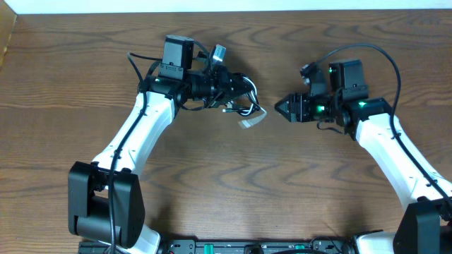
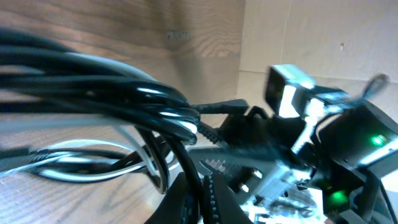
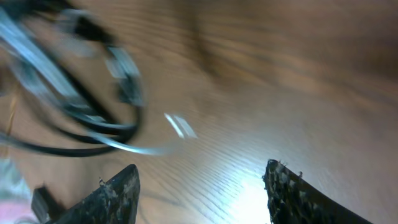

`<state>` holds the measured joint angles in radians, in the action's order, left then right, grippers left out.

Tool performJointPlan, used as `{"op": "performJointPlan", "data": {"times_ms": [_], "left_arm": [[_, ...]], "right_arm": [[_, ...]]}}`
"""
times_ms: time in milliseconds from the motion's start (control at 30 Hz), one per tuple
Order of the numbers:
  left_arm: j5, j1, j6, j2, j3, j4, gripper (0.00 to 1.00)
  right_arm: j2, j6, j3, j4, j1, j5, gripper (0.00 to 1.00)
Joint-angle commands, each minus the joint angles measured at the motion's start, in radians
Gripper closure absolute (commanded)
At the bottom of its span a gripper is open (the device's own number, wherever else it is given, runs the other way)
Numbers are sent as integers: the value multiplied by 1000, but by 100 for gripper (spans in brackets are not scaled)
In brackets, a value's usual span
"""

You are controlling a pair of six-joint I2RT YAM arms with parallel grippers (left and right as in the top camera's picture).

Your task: Untangle cables

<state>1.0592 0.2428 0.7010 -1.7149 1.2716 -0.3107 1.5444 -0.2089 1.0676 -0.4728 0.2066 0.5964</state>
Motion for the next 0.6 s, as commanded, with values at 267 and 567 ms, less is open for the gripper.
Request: {"op": "performJointPlan", "data": {"times_ms": [267, 567], "left_arm": [[24, -6, 232, 3, 7, 1, 93], [21, -3, 462, 3, 7, 1, 92]], "right_arm": [[-2, 294, 36, 51, 64, 247, 43], [-2, 233, 36, 116, 157, 11, 50]]}}
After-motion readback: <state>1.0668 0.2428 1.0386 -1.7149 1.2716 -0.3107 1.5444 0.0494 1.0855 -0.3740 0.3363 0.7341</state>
